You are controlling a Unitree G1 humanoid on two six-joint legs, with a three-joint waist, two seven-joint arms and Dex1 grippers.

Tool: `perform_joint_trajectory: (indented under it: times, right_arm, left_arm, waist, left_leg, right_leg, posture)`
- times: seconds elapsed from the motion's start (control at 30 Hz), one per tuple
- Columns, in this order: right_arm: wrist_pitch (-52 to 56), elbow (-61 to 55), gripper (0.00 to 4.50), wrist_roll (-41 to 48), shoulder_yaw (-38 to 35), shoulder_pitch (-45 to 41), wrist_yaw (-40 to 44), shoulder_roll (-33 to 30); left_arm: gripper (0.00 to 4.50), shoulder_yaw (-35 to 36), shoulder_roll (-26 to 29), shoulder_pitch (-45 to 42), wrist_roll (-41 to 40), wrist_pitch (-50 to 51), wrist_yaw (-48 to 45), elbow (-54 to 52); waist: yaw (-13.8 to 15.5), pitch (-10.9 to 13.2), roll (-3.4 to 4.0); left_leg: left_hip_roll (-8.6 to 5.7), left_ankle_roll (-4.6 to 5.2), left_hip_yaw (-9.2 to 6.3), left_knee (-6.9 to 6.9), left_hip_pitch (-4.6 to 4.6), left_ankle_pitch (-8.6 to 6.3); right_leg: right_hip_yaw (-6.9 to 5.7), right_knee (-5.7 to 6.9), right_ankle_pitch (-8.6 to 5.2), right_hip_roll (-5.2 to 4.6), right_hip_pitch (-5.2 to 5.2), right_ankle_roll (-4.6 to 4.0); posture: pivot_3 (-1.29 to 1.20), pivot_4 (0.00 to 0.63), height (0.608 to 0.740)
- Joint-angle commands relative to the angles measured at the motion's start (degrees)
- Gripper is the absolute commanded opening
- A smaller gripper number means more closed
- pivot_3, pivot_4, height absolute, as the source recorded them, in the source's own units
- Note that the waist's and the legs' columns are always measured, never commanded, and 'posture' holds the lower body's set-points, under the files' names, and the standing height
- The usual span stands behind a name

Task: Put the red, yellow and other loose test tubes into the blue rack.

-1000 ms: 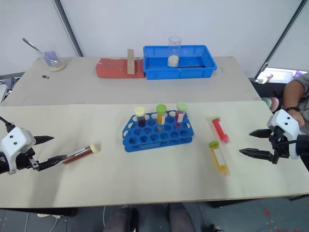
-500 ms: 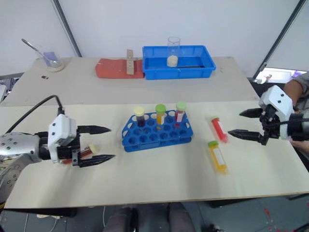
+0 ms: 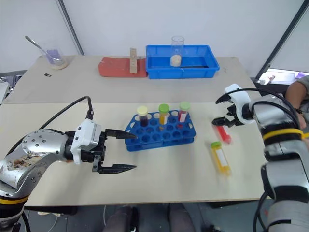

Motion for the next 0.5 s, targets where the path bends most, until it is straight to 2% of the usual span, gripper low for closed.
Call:
perform_joint_trajectory:
  times: [0.03, 0.23, 0.27, 0.5]
  right_arm:
    - [-5.0, 9.6, 4.45, -4.1, 1.0, -4.2, -0.2, 1.3]
    - [-8.0, 21.9, 4.45, -7.8, 1.2, -9.0, 0.4, 5.0]
    - [-8.2, 23.0, 3.92, -8.3, 1.1, -9.5, 0.6, 5.3]
    - [-8.5, 26.1, 1.53, -10.0, -0.1, -10.7, 1.3, 6.6]
  left_arm:
    - [4.48, 0.5, -0.2, 0.2, -0.4, -0.4, 1.1, -2.6]
    - [4.48, 0.3, -0.2, 0.6, -0.4, -0.1, 2.4, -4.2]
    - [4.5, 0.2, -0.2, 0.7, -0.4, -0.1, 2.5, -4.4]
    - [4.5, -0.4, -0.5, 1.0, -0.1, -0.2, 3.5, -4.8]
  waist:
    - [0.0, 0.0, 0.0]
    - [-0.3, 0.0, 0.01]
    - [-0.3, 0.0, 0.01]
    - [-0.4, 0.0, 0.02]
  left_leg:
    - [-0.01, 0.01, 0.01, 0.02, -0.01, -0.01]
    - [-0.02, 0.01, -0.02, 0.07, 0.01, 0.0]
    - [-0.02, 0.01, -0.02, 0.07, 0.02, 0.0]
    - [-0.02, 0.01, -0.04, 0.08, 0.07, 0.0]
  right_leg:
    - [0.01, -0.01, 0.0, -0.01, 0.0, 0.01]
    - [0.01, 0.05, 0.04, -0.02, 0.01, 0.05]
    - [0.01, 0.08, 0.04, -0.02, 0.01, 0.05]
    - [0.01, 0.13, 0.04, 0.0, 0.02, 0.05]
  posture:
    - [0.0, 0.15, 0.74]
    - [0.0, 0.15, 0.74]
    - [0.0, 0.15, 0.74]
    - [0.0, 0.15, 0.74]
